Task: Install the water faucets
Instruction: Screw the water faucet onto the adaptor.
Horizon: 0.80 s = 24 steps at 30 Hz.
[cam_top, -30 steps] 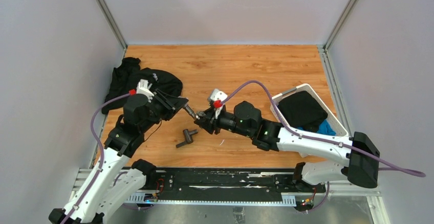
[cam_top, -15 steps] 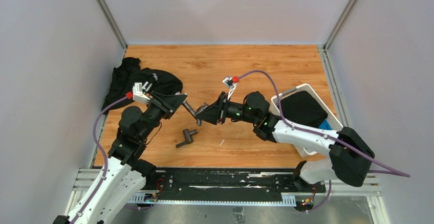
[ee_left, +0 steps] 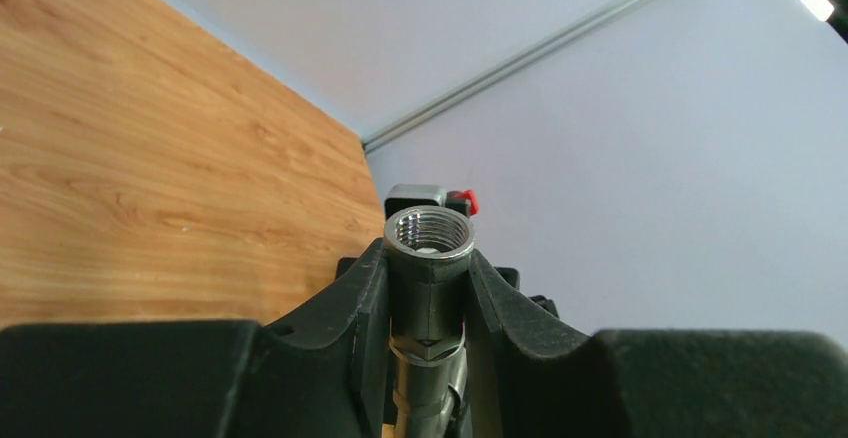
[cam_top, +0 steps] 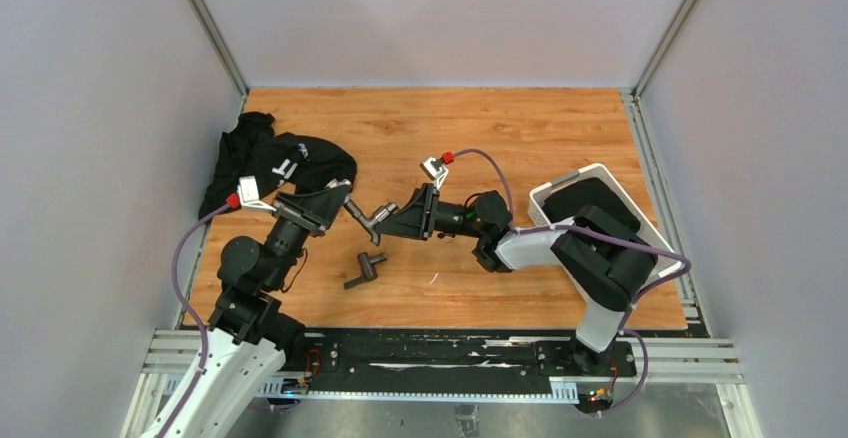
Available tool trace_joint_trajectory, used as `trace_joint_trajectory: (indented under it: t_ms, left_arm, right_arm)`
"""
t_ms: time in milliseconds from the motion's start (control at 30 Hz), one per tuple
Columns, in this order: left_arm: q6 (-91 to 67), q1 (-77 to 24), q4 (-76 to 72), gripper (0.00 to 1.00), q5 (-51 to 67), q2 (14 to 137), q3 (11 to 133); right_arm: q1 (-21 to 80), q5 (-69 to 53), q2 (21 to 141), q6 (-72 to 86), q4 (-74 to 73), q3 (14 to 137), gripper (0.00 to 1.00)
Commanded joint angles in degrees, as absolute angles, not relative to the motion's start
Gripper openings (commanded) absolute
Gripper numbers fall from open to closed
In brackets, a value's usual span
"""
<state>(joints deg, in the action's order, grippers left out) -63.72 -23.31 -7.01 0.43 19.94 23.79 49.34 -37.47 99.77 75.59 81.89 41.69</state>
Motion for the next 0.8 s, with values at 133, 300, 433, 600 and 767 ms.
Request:
trace_joint_trajectory:
  t_ms: [133,300,433,600,767]
  left_arm:
    - [-60.9,-23.6,-1.3,0.00,-4.7,18.4,29.4]
    - [-61.0,-23.6,14.0,0.00,-10.4,21.3,35.9]
    - [-60.4,-23.6,25.9,0.00,-13.1,26.9,43.1]
    - [-62.3,-23.6,32.9,0.00,-13.5,30.7,47.8]
    - [-65.9,-23.6,36.6,0.00,-15.0,31.8,49.5]
  right_arm:
    - [47.3,-38.7,91.8,69.3,73.7,38.3,0.81]
    - [47.0,-32.4,78.6,49.2,46.3,37.5,0.83]
    - [47.2,-26.4,70.0,34.1,22.4,41.8,0.85]
    - [53.5,-10.9,64.8,12.1,-1.0,50.4,0.85]
    - [73.5,15.5,63.7,-20.3,10.7,47.7,0.90]
